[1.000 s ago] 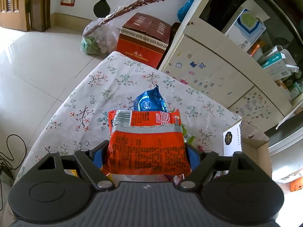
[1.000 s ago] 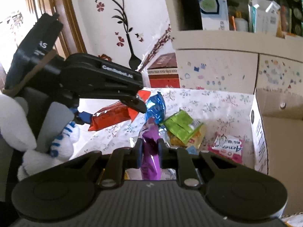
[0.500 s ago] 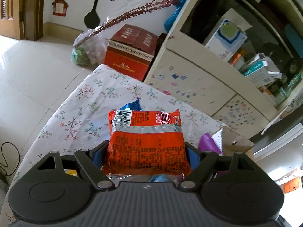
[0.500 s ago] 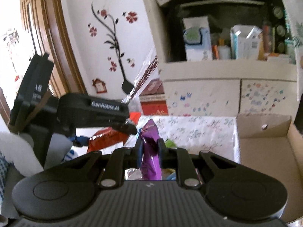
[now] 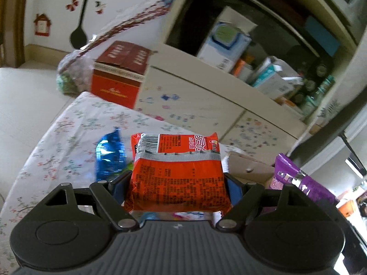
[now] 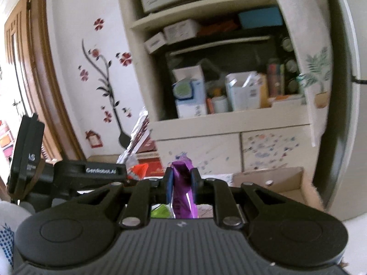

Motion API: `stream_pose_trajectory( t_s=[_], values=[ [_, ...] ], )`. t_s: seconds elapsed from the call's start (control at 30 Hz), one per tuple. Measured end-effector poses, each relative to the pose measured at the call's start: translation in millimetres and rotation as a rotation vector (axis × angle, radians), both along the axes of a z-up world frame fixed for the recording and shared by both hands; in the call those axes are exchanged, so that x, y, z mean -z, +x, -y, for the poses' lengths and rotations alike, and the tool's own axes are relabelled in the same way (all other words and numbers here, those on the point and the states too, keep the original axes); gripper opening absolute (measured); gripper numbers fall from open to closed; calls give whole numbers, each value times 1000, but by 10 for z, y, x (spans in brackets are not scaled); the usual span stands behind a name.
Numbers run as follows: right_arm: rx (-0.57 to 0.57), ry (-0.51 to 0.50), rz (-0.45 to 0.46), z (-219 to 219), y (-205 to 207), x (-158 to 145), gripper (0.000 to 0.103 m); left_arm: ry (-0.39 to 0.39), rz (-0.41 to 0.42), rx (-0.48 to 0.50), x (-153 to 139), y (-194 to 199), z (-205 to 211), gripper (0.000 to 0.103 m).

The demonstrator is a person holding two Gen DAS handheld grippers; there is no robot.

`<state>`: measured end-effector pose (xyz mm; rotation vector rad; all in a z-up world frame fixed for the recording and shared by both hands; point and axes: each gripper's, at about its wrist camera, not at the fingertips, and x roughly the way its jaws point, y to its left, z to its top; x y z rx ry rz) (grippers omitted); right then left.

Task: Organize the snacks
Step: 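Carry both packets over the cardboard box and open both tools to drop them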

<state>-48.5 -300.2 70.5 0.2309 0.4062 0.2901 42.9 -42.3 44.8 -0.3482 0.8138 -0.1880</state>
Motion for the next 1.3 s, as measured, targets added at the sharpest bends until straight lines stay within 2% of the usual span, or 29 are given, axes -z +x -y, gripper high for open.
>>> stream_pose_trajectory(
  t_s=[0.3,0.57,1.03,1.17,1.27,1.3],
  values=[
    [100,8,8,381,-73,-36,15,-9,25,113,-1,-46,457,85],
    [197,32,-17,700,-75,19,15,5,18,233,167,-111,908,85],
    [300,119,-152,1052,27,250,16,79,-31,389,554,-189,1466,85],
    [323,161,-196,1117,66,326,21,97,-28,407,592,-210,1543,90],
    [337,191,-223,1145,86,369,23,116,-10,415,559,-232,1581,100],
    [336,206,-226,1159,87,378,24,119,0,418,541,-237,1581,101]
  ],
)
